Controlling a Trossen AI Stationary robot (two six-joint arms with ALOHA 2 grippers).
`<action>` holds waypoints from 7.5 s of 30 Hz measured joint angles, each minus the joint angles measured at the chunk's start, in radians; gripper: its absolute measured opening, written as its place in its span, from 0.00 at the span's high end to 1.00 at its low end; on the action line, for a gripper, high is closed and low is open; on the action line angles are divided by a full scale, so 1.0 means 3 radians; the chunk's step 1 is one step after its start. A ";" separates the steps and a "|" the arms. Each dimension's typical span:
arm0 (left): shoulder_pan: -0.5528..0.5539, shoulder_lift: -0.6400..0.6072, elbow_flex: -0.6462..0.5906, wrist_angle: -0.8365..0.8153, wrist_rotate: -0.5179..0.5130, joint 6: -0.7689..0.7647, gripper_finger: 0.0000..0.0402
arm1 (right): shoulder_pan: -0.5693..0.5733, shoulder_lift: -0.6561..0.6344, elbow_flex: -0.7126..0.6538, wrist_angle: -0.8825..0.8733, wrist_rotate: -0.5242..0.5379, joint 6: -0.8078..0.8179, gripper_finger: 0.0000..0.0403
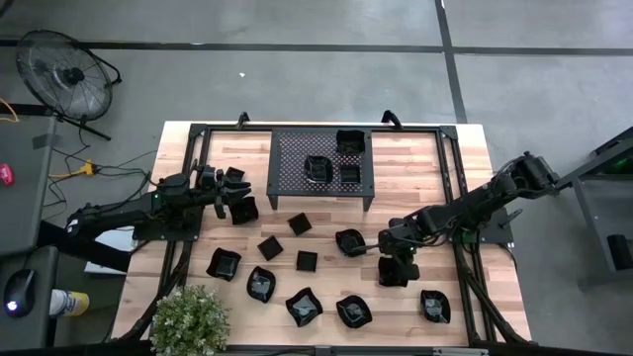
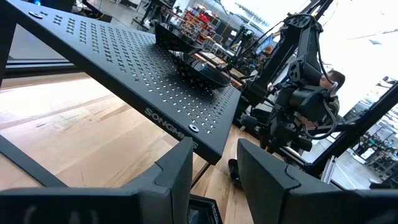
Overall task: Pick & Place Mini shaped plates
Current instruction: Stack the black distorted square plate on top of the other black distorted square plate on the shelf, then stack the black leaf-shaped plate on top of the other black leaf-shaped plate on the shelf
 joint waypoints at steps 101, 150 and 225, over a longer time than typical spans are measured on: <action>0.0000 0.0000 0.0000 0.0000 0.0000 0.0001 0.69 | -0.3086 0.0257 0.2516 -0.1187 0.0152 0.1908 1.00; 0.0001 0.0001 -0.0001 0.0000 0.0000 0.0001 0.69 | -0.3040 0.0474 0.2515 -0.1121 0.0176 0.1775 1.00; 0.0000 0.0000 -0.0001 0.0000 0.0000 0.0001 0.69 | -0.1697 -0.0679 0.2471 -0.2844 0.0643 0.0896 0.86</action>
